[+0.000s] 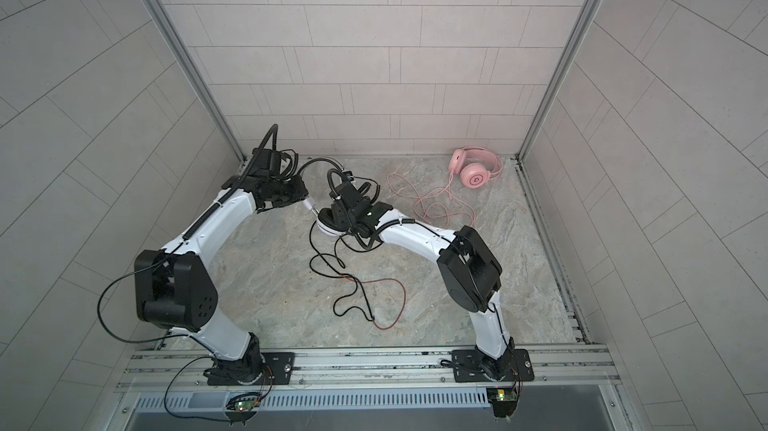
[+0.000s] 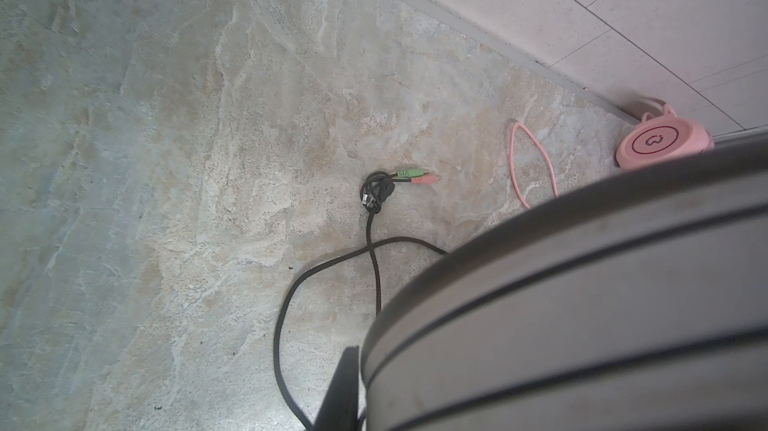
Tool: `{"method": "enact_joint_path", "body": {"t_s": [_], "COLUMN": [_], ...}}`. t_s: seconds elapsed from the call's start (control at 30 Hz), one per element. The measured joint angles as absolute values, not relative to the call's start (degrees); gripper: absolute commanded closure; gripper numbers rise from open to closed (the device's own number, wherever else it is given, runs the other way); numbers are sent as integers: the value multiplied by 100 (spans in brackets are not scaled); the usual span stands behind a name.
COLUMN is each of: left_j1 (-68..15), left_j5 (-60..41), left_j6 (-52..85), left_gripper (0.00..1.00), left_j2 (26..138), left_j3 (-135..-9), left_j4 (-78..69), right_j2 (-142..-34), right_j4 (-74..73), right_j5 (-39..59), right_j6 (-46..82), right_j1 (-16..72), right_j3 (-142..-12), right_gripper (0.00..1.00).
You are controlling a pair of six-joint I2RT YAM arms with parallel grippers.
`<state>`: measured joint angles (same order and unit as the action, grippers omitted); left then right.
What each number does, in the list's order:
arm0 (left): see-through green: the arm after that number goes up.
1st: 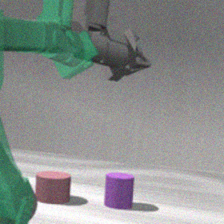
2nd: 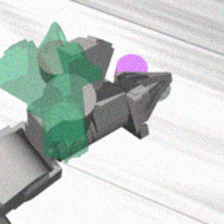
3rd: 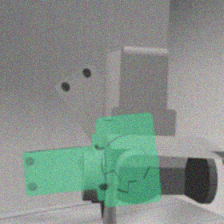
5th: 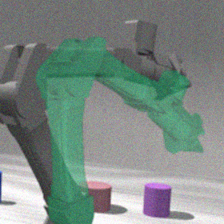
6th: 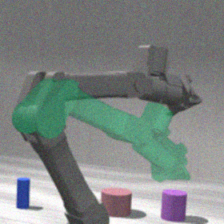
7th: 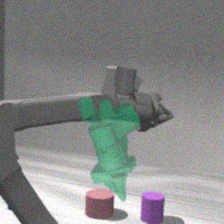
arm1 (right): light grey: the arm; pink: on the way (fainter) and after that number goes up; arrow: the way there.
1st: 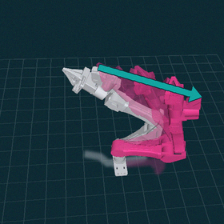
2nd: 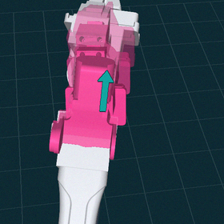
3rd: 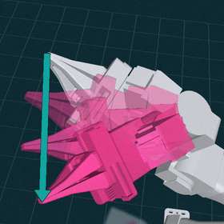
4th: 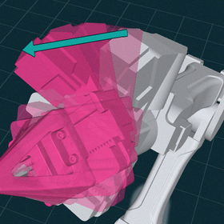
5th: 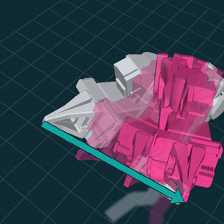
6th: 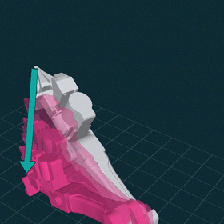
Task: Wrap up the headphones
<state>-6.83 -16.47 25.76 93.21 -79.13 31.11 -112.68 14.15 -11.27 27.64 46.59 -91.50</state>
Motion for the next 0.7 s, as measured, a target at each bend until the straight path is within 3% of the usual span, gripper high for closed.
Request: {"method": "enact_joint_path", "body": {"t_s": [0.13, 0.2, 0.4, 0.7], "left_j1": [-676, -687, -801, -987], "left_j5": [-2060, -2329, -2600, -2244], "left_j6": [2582, 2565, 2475, 1907], "left_gripper": [48, 40, 36, 25], "left_j2": [9321, 9321, 9299, 9048], "left_j3": [-7913, -7911, -7905, -7907], "left_j4": [3022, 2875, 2742, 2816], "right_j2": [-11102, -11015, -10796, -10735], "right_j4": [1697, 1916, 2757, 3879], "right_j5": [-1302, -1341, -1568, -1522], "right_j6": [2453, 2241, 1592, 1094], "right_j1": [4591, 4560, 4547, 4370], "right_j3": [-9181, -9262, -9782, -10477], "right_gripper": [48, 49, 49, 48]}}
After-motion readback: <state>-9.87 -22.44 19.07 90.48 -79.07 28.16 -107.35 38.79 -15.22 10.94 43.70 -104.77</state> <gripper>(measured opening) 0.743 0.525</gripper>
